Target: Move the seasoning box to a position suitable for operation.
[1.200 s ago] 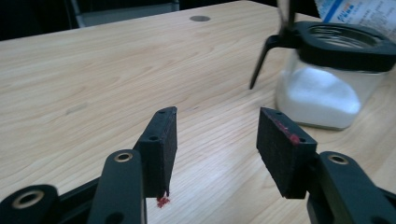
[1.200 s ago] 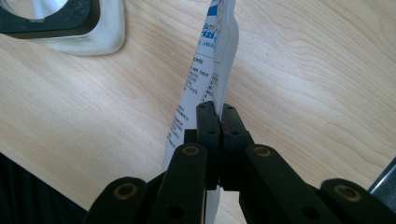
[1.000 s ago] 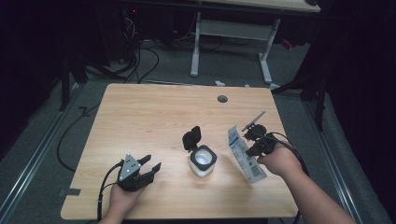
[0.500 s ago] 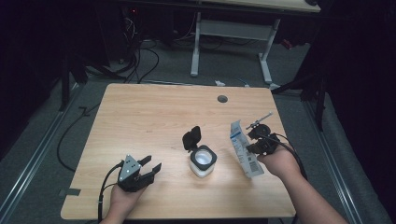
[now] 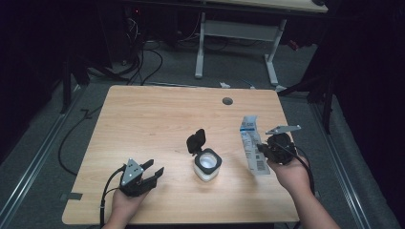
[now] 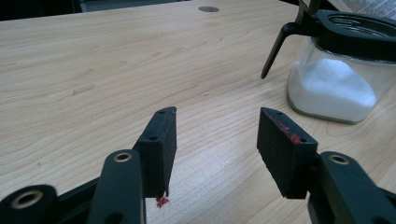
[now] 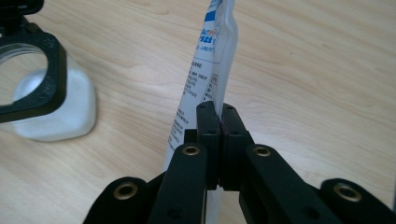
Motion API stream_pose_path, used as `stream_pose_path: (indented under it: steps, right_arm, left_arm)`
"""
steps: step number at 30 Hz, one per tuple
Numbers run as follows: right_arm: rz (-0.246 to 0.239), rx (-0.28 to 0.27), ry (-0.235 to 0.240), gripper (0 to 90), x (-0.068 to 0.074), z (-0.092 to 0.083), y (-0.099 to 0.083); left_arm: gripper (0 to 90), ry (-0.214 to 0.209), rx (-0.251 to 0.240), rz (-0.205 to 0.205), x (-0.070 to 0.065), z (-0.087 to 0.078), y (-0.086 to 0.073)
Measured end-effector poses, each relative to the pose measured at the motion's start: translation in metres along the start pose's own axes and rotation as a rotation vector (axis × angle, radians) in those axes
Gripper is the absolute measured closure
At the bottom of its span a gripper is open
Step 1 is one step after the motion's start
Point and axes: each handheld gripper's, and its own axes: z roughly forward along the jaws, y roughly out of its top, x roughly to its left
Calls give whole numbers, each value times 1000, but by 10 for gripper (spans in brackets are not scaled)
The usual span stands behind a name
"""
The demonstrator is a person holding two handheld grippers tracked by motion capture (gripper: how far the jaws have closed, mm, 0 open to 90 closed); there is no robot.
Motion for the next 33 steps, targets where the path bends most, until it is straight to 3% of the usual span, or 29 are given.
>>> stream_pose_path:
  steps: [6,9,19,22,27,33]
  right_arm:
    - [28,-81,1,894,-2,0,-12]
    - [68,-120,19,895,-3,3,-19]
    - [41,-264,-29,895,10,11,-37]
    - [67,-302,-16,895,13,14,-40]
    - [79,-364,-44,894,14,20,-45]
    - [105,-417,-42,894,13,29,-50]
  left_arm:
    - [479,-3,-10,13,2,-3,-1]
    - [477,-8,-25,20,2,-6,-1]
    - [477,-1,-55,1,10,-13,1]
    - [477,2,-60,-4,12,-15,1]
    - [477,5,-66,-12,14,-17,1]
    - [479,-1,-53,-7,12,-17,1]
